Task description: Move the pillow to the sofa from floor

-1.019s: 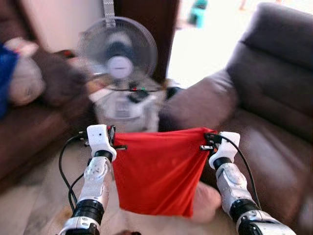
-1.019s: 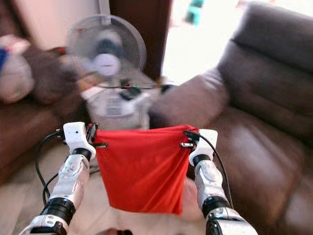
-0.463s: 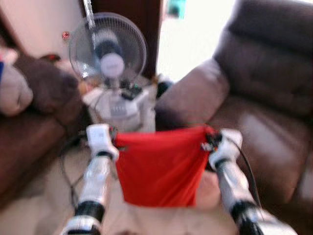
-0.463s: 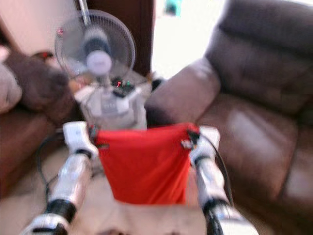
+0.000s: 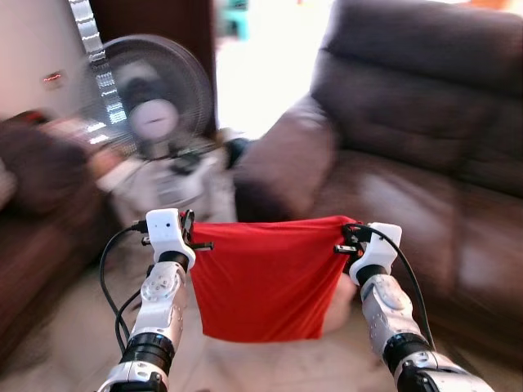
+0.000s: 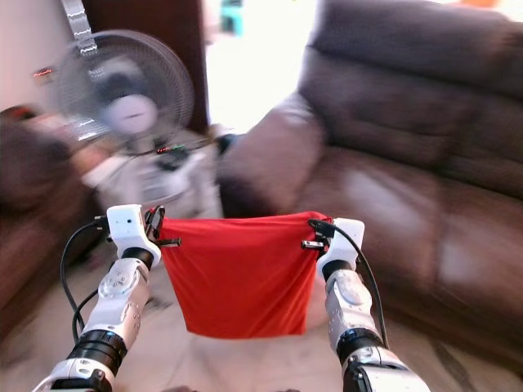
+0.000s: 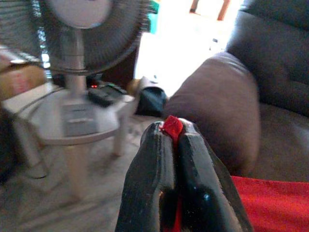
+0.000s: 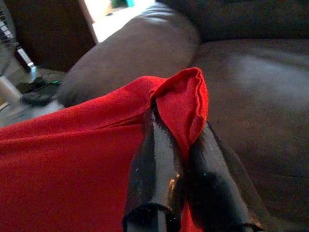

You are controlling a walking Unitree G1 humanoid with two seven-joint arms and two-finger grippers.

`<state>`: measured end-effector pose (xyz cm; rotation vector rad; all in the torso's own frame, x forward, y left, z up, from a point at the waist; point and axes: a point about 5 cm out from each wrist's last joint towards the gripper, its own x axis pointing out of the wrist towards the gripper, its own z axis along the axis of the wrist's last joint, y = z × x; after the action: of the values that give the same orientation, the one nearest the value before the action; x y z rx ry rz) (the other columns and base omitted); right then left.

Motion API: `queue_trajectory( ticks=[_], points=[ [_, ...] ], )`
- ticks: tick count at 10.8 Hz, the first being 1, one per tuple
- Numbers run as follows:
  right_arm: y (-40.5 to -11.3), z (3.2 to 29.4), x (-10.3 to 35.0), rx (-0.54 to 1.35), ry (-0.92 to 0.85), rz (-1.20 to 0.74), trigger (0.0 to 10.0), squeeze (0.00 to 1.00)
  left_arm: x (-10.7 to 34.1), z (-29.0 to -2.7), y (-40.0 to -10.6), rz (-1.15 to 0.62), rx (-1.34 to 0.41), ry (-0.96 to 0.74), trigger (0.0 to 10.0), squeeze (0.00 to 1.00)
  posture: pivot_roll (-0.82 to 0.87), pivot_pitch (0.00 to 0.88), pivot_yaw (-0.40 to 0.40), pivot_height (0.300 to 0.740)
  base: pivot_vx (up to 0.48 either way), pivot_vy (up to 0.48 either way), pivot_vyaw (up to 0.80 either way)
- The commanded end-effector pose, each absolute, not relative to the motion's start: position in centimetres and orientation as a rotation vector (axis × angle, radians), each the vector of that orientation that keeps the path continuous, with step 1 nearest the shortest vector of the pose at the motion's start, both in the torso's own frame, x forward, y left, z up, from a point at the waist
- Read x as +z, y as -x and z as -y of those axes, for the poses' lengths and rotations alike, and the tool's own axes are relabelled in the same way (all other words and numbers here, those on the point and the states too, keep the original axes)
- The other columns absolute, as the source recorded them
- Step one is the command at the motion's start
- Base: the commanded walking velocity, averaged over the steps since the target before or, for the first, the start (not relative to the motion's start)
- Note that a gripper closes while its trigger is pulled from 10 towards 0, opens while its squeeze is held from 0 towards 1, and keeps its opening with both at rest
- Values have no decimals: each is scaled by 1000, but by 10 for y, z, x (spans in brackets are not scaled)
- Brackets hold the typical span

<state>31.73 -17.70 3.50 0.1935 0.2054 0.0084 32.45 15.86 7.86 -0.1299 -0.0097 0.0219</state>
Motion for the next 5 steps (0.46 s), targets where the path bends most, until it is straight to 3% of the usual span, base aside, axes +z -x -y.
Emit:
queue_trajectory(
  ticks=[1,3,5],
  points=[
    [-326,193,51,-54,-183,-130,10000,0,91,-163,-330,61,28,127,10000,0,56,20,-52,740,0,0,-625],
    [-325,196,51,-72,-147,-128,10000,0,91,-162,-330,61,21,105,10000,0,55,23,-53,740,0,0,0],
    [-325,197,51,-82,-149,-130,10000,0,90,-161,-330,61,22,106,10000,0,55,23,-54,740,0,-307,0]
  ],
)
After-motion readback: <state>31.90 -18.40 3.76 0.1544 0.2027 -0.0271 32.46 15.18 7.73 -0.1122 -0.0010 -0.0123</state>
